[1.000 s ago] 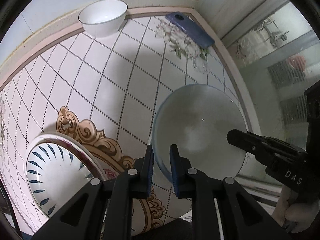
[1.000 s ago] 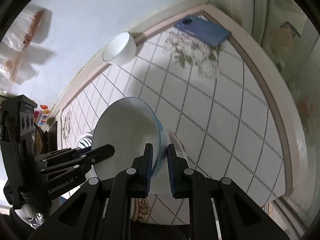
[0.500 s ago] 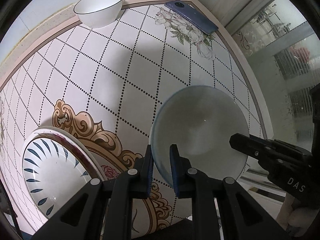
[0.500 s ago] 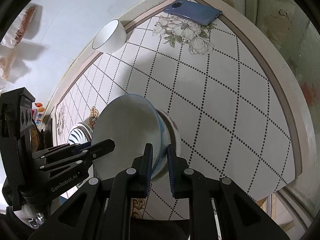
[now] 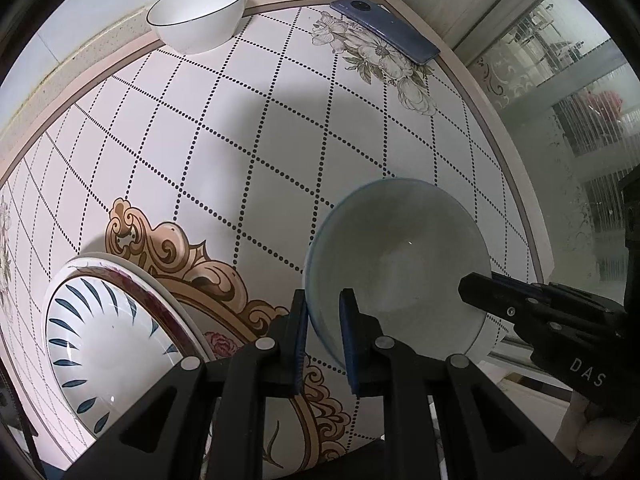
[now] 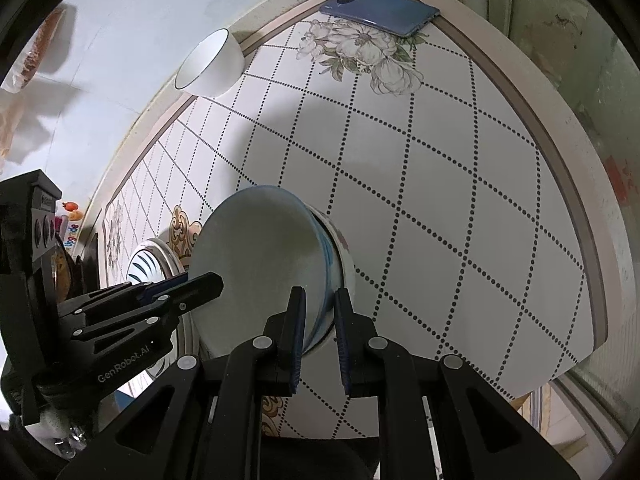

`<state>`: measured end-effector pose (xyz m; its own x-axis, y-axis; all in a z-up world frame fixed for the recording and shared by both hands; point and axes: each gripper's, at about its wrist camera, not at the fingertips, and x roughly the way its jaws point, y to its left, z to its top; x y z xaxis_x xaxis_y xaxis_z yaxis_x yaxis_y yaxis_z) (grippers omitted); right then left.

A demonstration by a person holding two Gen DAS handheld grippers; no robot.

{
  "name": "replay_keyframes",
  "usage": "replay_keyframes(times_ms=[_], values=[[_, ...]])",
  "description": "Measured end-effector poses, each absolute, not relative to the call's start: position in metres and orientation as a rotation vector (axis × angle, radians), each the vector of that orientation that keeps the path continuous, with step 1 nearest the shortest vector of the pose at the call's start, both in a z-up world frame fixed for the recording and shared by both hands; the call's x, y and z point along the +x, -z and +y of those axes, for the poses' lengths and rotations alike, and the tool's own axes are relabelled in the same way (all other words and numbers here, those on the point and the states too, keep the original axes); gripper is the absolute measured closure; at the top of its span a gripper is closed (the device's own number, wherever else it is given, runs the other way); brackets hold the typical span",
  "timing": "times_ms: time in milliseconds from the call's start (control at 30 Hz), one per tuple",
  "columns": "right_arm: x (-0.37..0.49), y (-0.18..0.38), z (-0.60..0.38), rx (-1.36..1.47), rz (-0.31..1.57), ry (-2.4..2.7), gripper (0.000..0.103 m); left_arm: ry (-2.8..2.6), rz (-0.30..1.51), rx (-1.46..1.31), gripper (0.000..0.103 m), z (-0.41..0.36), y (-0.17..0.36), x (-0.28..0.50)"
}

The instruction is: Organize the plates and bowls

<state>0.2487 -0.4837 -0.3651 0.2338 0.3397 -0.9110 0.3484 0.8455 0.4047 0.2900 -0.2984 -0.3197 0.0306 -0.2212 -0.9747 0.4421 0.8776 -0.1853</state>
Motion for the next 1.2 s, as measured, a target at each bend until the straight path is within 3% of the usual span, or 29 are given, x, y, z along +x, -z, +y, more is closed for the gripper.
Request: replay_keyframes(times_ms=[333,567,600,633,667,733,1000,1200], values=[[0.251,0.369,-0.485,0.626,1.375,0.028,0.087,0.522,1.47,0.211,0.089,-0.297,0.318,0.287],[0.254,0.347,-0.492,0.657,1.372,0.038,0.086,0.542,1.402,0.146,0.088,-0.28,0.27,0.297],[0.256,0.342,-0.494,0.666,1.362,0.035,0.084,0.537,1.383,0.118,0.088,-0.276,0.259,0.305],[0.259,0.336,-0.496,0.674,1.352,0.031,0.075,0.533,1.373,0.097,0.085,-0.273,0.253,0.312],[0.263,0.33,-0.497,0.675,1.344,0.026,0.059,0.529,1.358,0.068,0.079,-0.269,0.246,0.321],[0.279,0.315,-0.5,0.673,1.311,0.011,0.045,0.502,1.317,0.017,0.075,-0.262,0.235,0.345],[0.385,0.286,-0.5,0.623,1.217,-0.074,0.044,0.334,1.301,-0.104,0.072,-0.235,0.247,0.455],[0.489,0.31,-0.495,0.6,1.221,-0.113,0.044,0.245,1.393,-0.2,0.072,-0.221,0.288,0.528]])
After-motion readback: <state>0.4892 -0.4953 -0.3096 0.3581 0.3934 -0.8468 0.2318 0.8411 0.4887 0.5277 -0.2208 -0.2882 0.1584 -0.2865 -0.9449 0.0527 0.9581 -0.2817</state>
